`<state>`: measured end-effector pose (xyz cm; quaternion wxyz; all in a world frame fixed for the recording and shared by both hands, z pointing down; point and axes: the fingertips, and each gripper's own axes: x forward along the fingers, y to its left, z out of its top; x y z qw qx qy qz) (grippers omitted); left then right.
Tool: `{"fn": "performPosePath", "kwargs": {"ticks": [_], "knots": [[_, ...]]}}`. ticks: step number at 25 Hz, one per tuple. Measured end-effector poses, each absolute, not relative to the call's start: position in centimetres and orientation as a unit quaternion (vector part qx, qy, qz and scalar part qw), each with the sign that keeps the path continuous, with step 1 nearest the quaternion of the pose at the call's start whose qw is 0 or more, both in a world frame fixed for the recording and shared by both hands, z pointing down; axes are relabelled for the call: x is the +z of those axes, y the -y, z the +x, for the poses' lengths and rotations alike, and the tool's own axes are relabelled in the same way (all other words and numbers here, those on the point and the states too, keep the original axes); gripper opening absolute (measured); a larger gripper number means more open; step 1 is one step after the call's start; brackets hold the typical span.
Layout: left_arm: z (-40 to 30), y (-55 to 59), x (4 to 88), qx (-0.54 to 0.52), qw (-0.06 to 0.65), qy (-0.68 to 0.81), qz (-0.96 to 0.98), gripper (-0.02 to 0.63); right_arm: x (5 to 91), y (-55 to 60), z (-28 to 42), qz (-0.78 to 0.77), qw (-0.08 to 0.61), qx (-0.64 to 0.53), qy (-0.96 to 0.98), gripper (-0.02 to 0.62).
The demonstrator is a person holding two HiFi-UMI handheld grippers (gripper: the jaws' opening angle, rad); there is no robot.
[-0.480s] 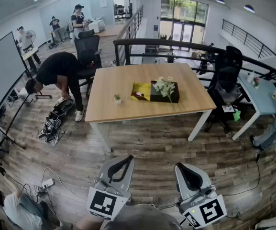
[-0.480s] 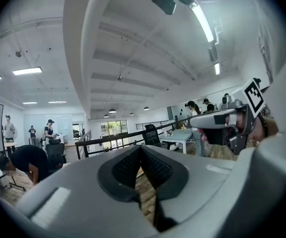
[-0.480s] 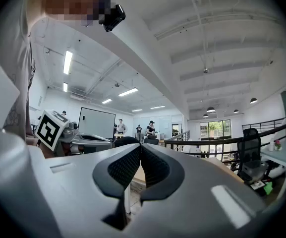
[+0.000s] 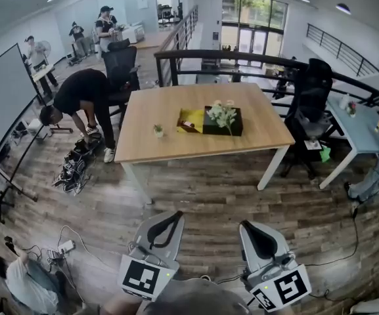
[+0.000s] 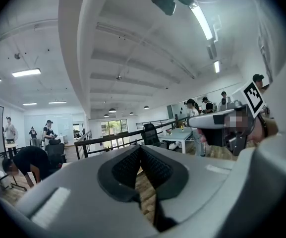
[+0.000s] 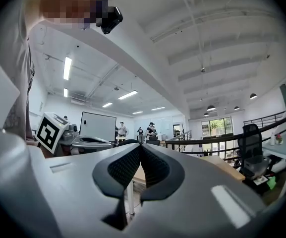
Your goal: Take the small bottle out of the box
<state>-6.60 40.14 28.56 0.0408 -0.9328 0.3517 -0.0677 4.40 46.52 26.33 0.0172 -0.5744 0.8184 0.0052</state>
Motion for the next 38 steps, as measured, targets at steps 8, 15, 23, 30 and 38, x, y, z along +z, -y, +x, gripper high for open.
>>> {"fn": "performPosePath", "kwargs": {"ticks": [8, 15, 23, 30, 38], "knots": [[-5.7, -40.9, 29.2, -0.078, 0.04, -0.36, -0.929, 0.0, 26.9, -47.1, 5.8, -0.577, 0.034, -0.007, -0.816, 0.084], [-5.1, -39.8, 29.4, -0.082, 0.039, -0.36, -0.928, 0.0, 27.4, -45.8, 6.3, -0.579, 0.028, -0.008, -0.815, 0.199], [-4.2, -36.1, 30.0, -0.079, 0.036, -0.355, -0.931, 0.0, 28.7, -42.2, 7.2, -0.583, 0.011, -0.019, -0.812, 0.199], [-3.9, -29.6, 30.9, -0.085, 0.024, -0.353, -0.931, 0.0, 30.4, -35.0, 7.3, -0.576, -0.016, -0.037, -0.816, 0.199], [-3.7, -19.1, 32.1, -0.105, 0.035, -0.339, -0.934, 0.0, 32.7, -24.5, 7.3, -0.578, -0.055, -0.073, -0.811, 0.199]]}}
